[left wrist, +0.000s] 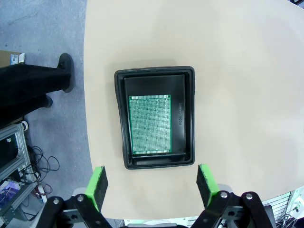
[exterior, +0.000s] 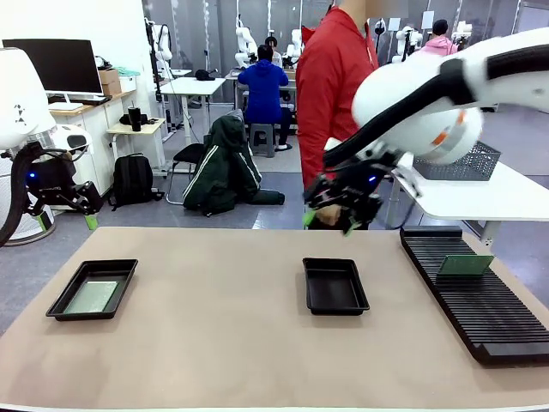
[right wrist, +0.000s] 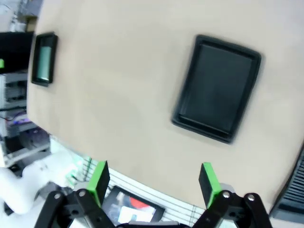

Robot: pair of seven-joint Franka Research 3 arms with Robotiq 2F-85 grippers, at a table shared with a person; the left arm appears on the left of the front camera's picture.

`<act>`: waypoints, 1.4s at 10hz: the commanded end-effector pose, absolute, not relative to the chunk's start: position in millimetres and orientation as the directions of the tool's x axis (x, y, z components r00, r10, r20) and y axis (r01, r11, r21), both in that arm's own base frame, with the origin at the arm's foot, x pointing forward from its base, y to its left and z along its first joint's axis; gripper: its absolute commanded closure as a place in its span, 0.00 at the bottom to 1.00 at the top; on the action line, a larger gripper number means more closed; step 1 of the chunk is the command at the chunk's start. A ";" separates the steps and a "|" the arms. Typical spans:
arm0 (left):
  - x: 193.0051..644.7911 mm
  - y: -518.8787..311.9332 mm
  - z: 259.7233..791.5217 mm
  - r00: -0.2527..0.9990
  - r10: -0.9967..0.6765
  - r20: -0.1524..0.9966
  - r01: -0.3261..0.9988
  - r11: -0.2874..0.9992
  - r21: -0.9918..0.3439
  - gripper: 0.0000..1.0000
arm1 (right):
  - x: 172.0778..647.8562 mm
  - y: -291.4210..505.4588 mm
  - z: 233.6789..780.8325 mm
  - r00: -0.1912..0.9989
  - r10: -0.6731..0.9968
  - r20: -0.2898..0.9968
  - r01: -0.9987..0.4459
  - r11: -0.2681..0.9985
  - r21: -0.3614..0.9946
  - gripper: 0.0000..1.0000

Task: Inspect and transfer BCBs to ESD trays.
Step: Pick up the Blank PCB from the PCB Rack and place it in the right ESD tray.

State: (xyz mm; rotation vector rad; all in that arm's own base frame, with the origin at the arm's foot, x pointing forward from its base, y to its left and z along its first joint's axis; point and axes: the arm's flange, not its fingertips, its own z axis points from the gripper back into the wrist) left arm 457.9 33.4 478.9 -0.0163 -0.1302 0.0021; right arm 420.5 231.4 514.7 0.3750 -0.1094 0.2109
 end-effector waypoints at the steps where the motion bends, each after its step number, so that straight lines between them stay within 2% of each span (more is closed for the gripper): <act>1: 457.4 33.3 477.6 0.991 0.006 0.137 -0.002 1.000 -0.024 0.00 | 409.8 172.0 562.4 0.926 0.312 0.212 -0.360 0.900 0.247 0.00; 3: 457.4 33.3 477.6 0.991 0.006 0.137 -0.002 1.000 -0.024 0.00 | 401.3 107.9 614.5 0.843 0.467 0.267 -0.513 0.847 0.139 0.00; 4: 457.4 33.3 477.6 0.991 0.006 0.137 -0.002 1.000 -0.024 0.00 | 397.1 77.8 636.2 0.767 0.579 0.276 -0.619 0.781 0.083 0.00; 7: 457.4 33.3 477.6 0.991 0.006 0.137 -0.002 1.000 -0.024 0.00 | 388.0 5.1 697.8 0.412 0.884 0.222 -0.899 0.433 -0.057 0.00; 10: 457.4 33.3 477.6 0.991 0.006 0.137 -0.002 1.000 -0.024 0.00 | 389.4 -34.9 729.3 0.212 0.971 0.108 -0.967 0.225 -0.120 0.00; 12: 457.4 33.3 477.6 0.991 0.006 0.137 -0.002 1.000 -0.024 0.00 | 391.2 -54.7 731.1 0.093 0.993 0.071 -0.990 0.100 -0.100 0.00; 14: 457.4 33.3 477.6 0.991 0.006 0.137 -0.002 1.000 -0.024 0.00 | 397.9 -68.3 726.1 0.061 0.997 0.045 -0.997 0.063 -0.039 0.00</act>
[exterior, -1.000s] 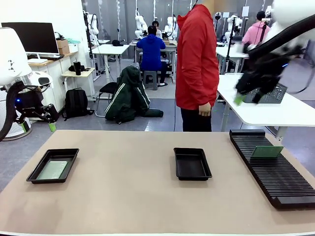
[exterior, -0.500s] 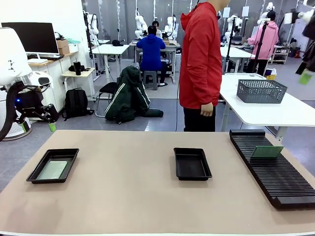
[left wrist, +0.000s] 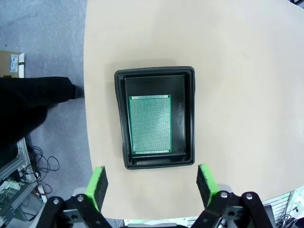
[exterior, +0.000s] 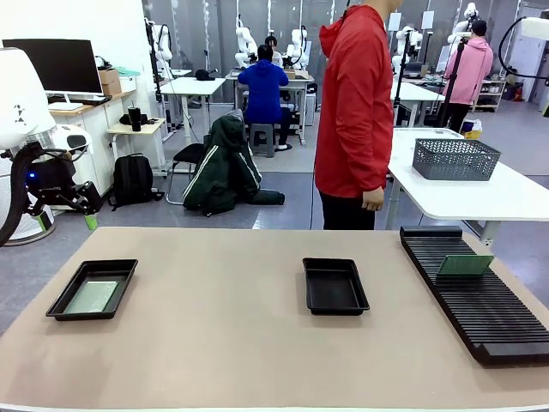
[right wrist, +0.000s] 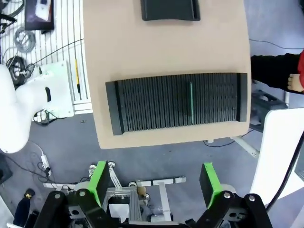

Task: Inspect and transfer BCBs to ESD trays.
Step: Pick up the Blank PCB from the PCB Rack and place it in the right ESD tray.

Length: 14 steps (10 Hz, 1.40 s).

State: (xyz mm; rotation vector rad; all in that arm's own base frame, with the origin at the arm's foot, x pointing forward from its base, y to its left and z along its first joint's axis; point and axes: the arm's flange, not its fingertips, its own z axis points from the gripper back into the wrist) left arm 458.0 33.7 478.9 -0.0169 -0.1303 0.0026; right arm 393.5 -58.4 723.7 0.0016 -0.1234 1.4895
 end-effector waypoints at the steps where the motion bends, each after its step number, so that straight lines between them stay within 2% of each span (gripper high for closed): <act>1: 457.4 33.3 477.6 0.991 0.006 0.137 -0.002 1.000 -0.024 0.00 | 399.3 -69.7 724.8 0.065 0.996 0.064 -0.998 0.066 -0.022 0.00; 2: 457.4 33.3 477.6 0.991 0.006 0.137 -0.002 1.000 -0.024 0.00 | 393.5 -58.4 723.7 0.076 0.994 0.083 -0.994 0.082 -0.075 0.00; 10: 457.4 33.3 477.6 0.991 0.006 0.137 -0.002 1.000 -0.024 0.00 | 393.8 -58.9 724.2 0.063 0.995 0.076 -0.995 0.068 -0.066 0.00; 14: 457.4 33.3 477.6 0.991 0.006 0.137 -0.002 1.000 -0.024 0.00 | 447.5 -54.5 627.6 -0.005 0.998 0.062 -0.998 0.000 -0.070 0.00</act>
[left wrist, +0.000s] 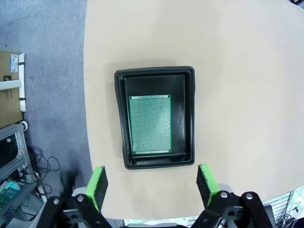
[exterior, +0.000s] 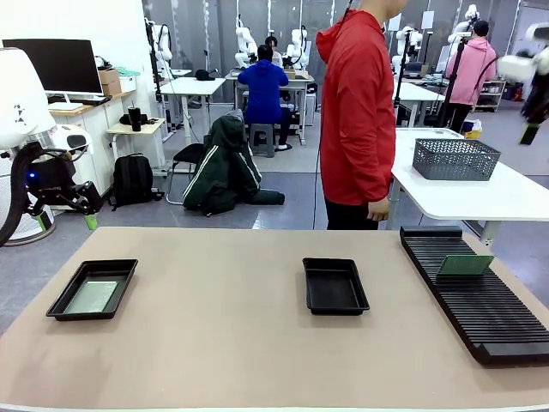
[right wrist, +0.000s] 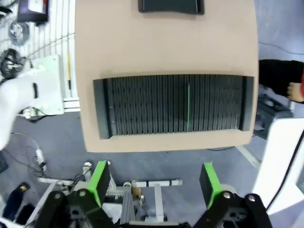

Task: Inspect and transfer BCBs to ESD trays.
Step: Pick up the Blank PCB from the PCB Rack and place it in the right ESD tray.

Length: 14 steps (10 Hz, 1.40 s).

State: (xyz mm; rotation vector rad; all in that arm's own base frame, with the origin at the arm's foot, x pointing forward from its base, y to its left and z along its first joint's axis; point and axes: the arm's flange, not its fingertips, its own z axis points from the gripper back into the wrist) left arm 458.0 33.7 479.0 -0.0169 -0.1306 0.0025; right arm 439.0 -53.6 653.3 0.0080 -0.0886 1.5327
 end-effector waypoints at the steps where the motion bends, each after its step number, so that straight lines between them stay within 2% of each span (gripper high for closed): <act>1: 457.4 33.3 477.6 0.991 0.006 0.137 -0.002 1.000 -0.024 0.00 | 460.0 -55.6 602.3 -0.005 0.998 0.059 -0.999 -0.003 -0.046 0.00; 3: 457.4 33.3 477.6 0.991 0.006 0.137 -0.002 1.000 -0.024 0.00 | 488.3 -56.9 529.7 -0.045 0.996 0.074 -0.998 -0.041 -0.056 0.00; 6: 457.4 33.3 477.6 0.991 0.006 0.137 -0.002 1.000 -0.024 0.00 | 520.9 -59.3 450.3 -0.054 0.996 0.075 -0.995 -0.047 -0.084 0.00; 11: 457.4 33.3 477.6 0.991 0.006 0.137 -0.002 1.000 -0.024 0.00 | 529.4 -64.1 384.2 -0.063 0.995 0.077 -0.995 -0.057 -0.077 0.00; 14: 457.4 33.3 477.6 0.991 0.006 0.137 -0.002 1.000 -0.024 0.00 | 524.7 -67.2 366.4 -0.036 0.996 0.083 -0.991 -0.025 -0.135 0.00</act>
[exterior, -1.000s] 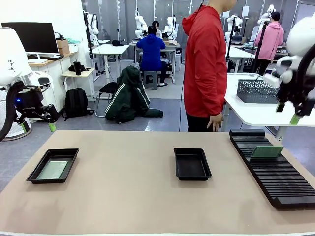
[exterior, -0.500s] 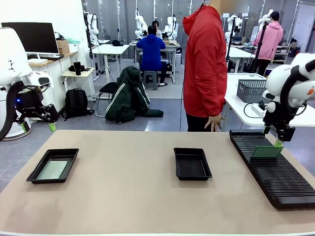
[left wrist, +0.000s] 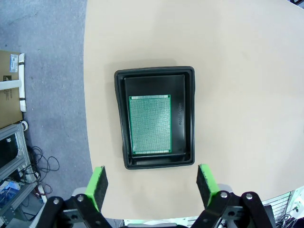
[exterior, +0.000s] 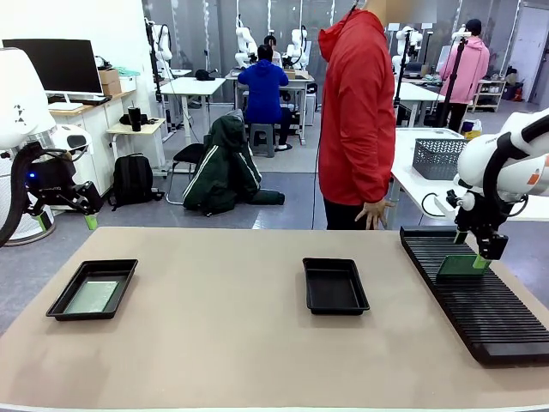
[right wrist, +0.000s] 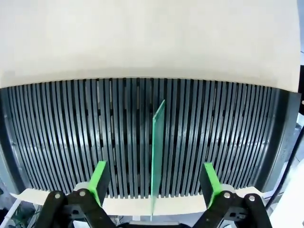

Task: Inspect and transfer BCBs to ESD trays.
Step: Pick up the Blank PCB from the PCB Rack and place it in the right ESD tray.

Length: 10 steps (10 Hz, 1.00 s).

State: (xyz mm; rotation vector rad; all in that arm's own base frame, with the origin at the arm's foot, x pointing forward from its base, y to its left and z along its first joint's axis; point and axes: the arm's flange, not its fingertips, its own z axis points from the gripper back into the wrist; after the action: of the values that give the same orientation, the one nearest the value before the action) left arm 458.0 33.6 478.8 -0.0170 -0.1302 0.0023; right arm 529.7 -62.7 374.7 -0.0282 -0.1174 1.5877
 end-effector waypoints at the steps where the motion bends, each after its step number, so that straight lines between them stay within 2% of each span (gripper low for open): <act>1: 457.4 33.3 477.6 0.991 0.006 0.137 -0.002 1.000 -0.024 0.00 | 523.6 -68.3 362.3 -0.024 0.996 0.080 -0.989 -0.012 -0.145 0.00; 6: 457.4 33.3 477.6 0.991 0.006 0.137 -0.002 1.000 -0.024 0.00 | 519.9 -68.4 357.9 0.005 0.996 0.089 -0.983 0.021 -0.184 0.00; 7: 457.4 33.3 477.6 0.991 0.006 0.137 -0.002 1.000 -0.024 0.00 | 523.9 -66.0 359.9 -0.001 0.999 0.053 -0.990 0.007 -0.141 0.00; 10: 457.4 33.3 477.6 0.991 0.006 0.137 -0.002 1.000 -0.024 0.00 | 523.9 -66.0 359.9 -0.001 0.999 0.053 -0.990 0.007 -0.141 0.00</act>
State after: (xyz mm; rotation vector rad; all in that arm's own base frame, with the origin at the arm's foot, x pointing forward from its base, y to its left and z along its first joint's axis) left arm 458.0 33.6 478.8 -0.0170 -0.1302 0.0023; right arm 524.4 -63.9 360.1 -0.0703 -0.1596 1.5636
